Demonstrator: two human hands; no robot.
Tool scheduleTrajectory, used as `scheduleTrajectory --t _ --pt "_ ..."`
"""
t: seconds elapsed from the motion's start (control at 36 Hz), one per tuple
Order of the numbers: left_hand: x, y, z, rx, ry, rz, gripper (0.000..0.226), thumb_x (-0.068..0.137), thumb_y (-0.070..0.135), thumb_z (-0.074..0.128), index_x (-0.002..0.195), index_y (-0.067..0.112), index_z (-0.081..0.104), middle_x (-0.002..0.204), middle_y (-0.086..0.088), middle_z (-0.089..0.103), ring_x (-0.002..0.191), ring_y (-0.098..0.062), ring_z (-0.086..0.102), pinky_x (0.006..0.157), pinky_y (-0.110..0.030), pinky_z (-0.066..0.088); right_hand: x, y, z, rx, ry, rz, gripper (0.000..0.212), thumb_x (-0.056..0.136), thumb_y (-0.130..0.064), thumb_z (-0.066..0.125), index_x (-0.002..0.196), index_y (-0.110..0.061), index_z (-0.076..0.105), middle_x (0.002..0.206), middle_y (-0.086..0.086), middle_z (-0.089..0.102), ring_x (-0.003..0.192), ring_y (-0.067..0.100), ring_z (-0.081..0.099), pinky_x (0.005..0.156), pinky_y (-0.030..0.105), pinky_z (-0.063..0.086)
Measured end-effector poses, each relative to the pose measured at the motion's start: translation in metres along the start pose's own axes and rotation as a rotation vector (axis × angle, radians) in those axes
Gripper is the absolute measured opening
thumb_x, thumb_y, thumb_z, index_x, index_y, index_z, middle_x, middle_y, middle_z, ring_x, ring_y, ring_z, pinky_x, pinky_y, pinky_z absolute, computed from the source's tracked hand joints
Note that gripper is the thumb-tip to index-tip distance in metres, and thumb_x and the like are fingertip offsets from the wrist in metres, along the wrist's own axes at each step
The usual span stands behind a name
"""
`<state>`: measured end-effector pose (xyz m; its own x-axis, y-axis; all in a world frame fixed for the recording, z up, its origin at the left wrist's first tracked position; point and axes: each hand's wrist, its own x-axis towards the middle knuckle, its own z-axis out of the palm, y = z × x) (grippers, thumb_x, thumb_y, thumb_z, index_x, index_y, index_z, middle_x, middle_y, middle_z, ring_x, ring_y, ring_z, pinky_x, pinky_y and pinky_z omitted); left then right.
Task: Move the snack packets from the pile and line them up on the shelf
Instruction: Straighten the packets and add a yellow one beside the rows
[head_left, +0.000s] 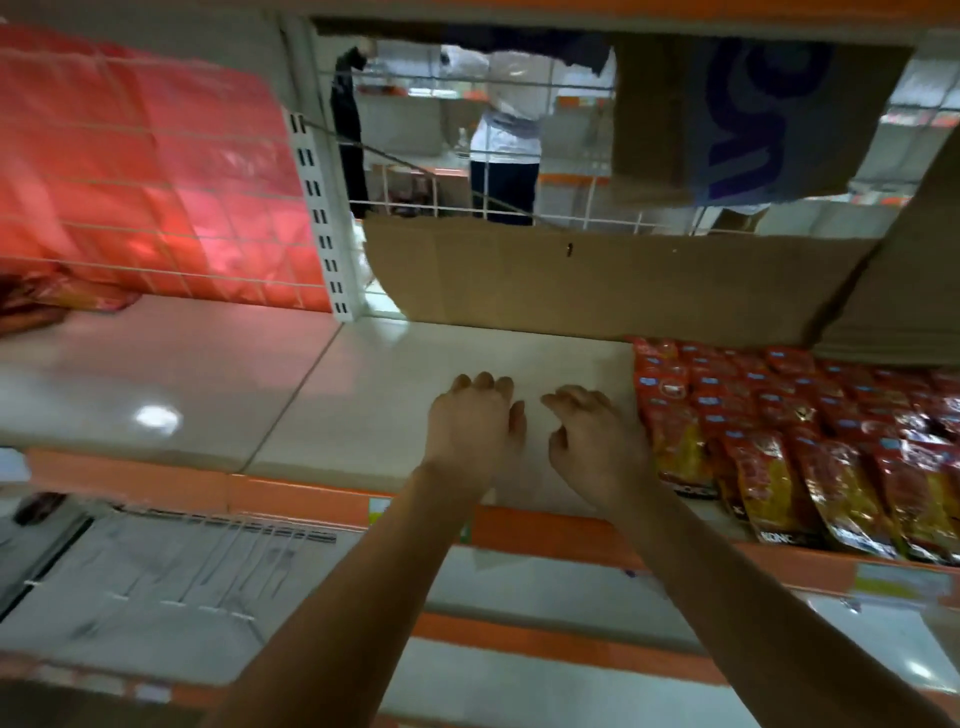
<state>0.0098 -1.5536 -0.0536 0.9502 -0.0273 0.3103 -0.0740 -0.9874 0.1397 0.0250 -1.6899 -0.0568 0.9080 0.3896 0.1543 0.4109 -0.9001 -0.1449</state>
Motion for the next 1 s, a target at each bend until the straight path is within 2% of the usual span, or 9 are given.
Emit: scheduleTrajectory --t 0.17,0.28,0.33,0.47,0.56,0.78,0.89,1.0 --pt "-0.024 -0.107 -0.023 0.017 0.085 -0.05 0.031 0.094 0.03 0.042 0.106 0.01 0.062 0.099 -0.009 0.063 0.098 -0.029 0.054 0.074 -0.032 0.041 0.038 -0.1 0.025 0.059 0.001 -0.056 0.048 0.088 -0.01 0.044 0.135 -0.019 0.049 0.135 0.002 0.048 0.12 0.022 0.045 0.098 0.031 0.039" --pt "-0.044 -0.197 -0.04 0.034 0.126 -0.077 0.022 0.077 0.023 0.058 0.082 0.006 0.071 0.072 -0.011 0.066 0.068 -0.033 0.061 0.056 -0.034 0.047 0.062 -0.187 0.04 0.119 0.025 -0.072 0.046 0.089 -0.012 0.044 0.134 -0.018 0.05 0.135 0.001 0.048 0.12 0.021 0.044 0.099 0.031 0.039" --pt "-0.055 -0.243 -0.049 0.039 0.123 -0.084 0.018 0.075 0.02 0.063 0.081 0.005 0.071 0.071 -0.012 0.066 0.065 -0.033 0.061 0.054 -0.034 0.048 0.072 -0.232 0.046 0.156 0.04 -0.081 0.045 0.089 -0.012 0.044 0.133 -0.018 0.051 0.135 0.001 0.049 0.121 0.021 0.045 0.1 0.029 0.038" --pt "-0.076 -0.349 -0.079 0.076 0.205 -0.1 0.03 0.074 0.027 0.046 0.076 0.008 0.07 0.066 -0.008 0.063 0.058 -0.031 0.059 0.047 -0.033 0.048 0.102 -0.339 0.058 0.186 0.043 -0.122 0.044 0.09 -0.013 0.044 0.133 -0.019 0.051 0.136 0.0 0.049 0.123 0.019 0.044 0.101 0.025 0.035" --pt "-0.089 -0.399 -0.094 0.079 0.24 -0.12 0.023 0.069 0.023 0.057 0.078 0.008 0.07 0.067 -0.008 0.064 0.059 -0.031 0.059 0.047 -0.032 0.047 0.117 -0.389 0.068 0.209 0.069 -0.134 0.042 0.091 -0.012 0.044 0.131 -0.019 0.052 0.136 -0.001 0.049 0.122 0.018 0.045 0.101 0.025 0.034" --pt "-0.107 -0.515 -0.106 0.032 0.209 -0.217 0.025 0.071 0.022 0.055 0.082 0.005 0.07 0.073 -0.011 0.065 0.065 -0.034 0.061 0.049 -0.037 0.052 0.164 -0.488 0.104 0.244 0.04 -0.203 0.04 0.088 -0.008 0.045 0.126 -0.014 0.058 0.128 0.002 0.055 0.116 0.021 0.049 0.096 0.027 0.039" --pt "-0.101 -0.564 -0.104 0.018 0.214 -0.262 0.027 0.074 0.022 0.054 0.085 0.003 0.07 0.077 -0.013 0.067 0.07 -0.035 0.062 0.055 -0.037 0.053 0.197 -0.523 0.122 0.257 0.02 -0.228 0.04 0.089 -0.008 0.045 0.127 -0.015 0.057 0.131 0.001 0.054 0.118 0.021 0.048 0.097 0.027 0.037" --pt "-0.09 -0.609 -0.098 0.031 0.214 -0.31 0.025 0.086 0.02 0.053 0.1 0.004 0.067 0.09 -0.015 0.064 0.086 -0.036 0.056 0.066 -0.036 0.044 0.235 -0.552 0.145 0.287 0.014 -0.24 0.041 0.089 -0.008 0.045 0.127 -0.016 0.057 0.131 0.002 0.054 0.119 0.021 0.046 0.097 0.027 0.036"
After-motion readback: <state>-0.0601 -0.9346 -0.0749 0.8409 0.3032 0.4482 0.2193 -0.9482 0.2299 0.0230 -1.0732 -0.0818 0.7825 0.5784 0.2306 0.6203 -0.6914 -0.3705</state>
